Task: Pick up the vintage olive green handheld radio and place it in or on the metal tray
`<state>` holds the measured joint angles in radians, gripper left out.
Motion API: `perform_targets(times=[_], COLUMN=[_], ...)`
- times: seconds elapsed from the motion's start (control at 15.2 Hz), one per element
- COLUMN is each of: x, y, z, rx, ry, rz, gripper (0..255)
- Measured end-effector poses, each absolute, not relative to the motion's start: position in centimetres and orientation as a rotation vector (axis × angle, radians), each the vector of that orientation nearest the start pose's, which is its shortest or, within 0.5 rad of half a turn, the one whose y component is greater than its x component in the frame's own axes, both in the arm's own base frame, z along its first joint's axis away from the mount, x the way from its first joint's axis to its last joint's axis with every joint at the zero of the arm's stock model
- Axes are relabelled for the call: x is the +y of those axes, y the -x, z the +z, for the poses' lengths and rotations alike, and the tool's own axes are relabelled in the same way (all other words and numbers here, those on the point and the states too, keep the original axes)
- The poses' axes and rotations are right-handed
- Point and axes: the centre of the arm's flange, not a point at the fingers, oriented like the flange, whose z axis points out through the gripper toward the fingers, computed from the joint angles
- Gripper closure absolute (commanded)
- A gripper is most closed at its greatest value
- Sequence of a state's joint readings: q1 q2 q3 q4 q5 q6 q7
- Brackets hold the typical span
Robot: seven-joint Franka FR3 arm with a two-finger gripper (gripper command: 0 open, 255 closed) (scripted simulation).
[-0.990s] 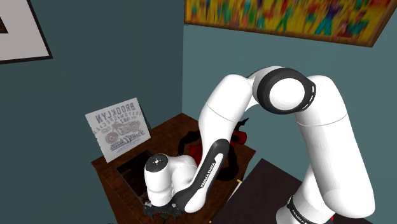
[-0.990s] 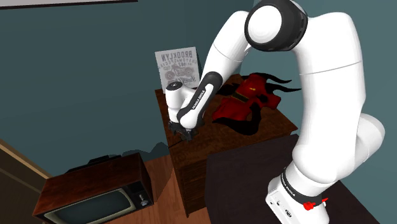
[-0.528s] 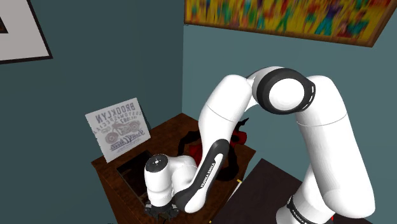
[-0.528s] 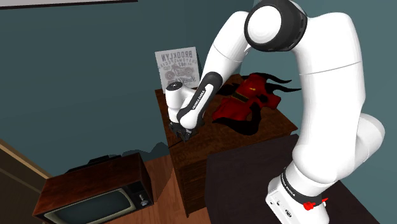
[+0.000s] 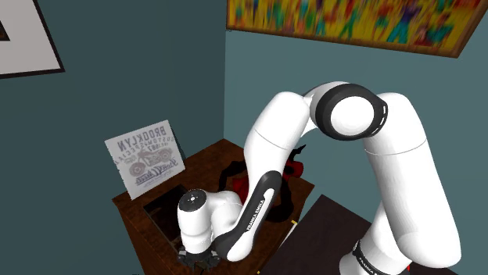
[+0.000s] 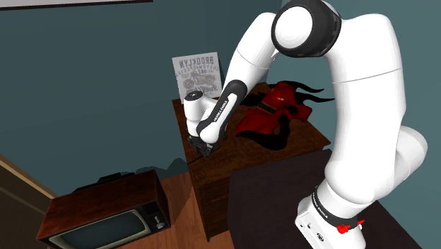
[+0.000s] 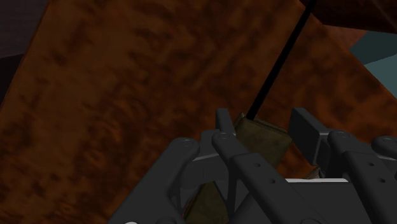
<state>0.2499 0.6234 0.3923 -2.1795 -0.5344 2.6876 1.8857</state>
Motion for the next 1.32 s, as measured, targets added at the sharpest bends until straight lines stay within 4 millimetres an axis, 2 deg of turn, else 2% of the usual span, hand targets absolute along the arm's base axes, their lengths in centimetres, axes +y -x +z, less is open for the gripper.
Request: perform_targets(times=[0.26, 1.32], x=[34.7, 34.7], y=[-41.4, -41.5], z=[13.3, 21.7], rx=[1.257, 1.257], ry=[2.899, 2.899], rz=[0.019, 0.019], gripper=[255, 255])
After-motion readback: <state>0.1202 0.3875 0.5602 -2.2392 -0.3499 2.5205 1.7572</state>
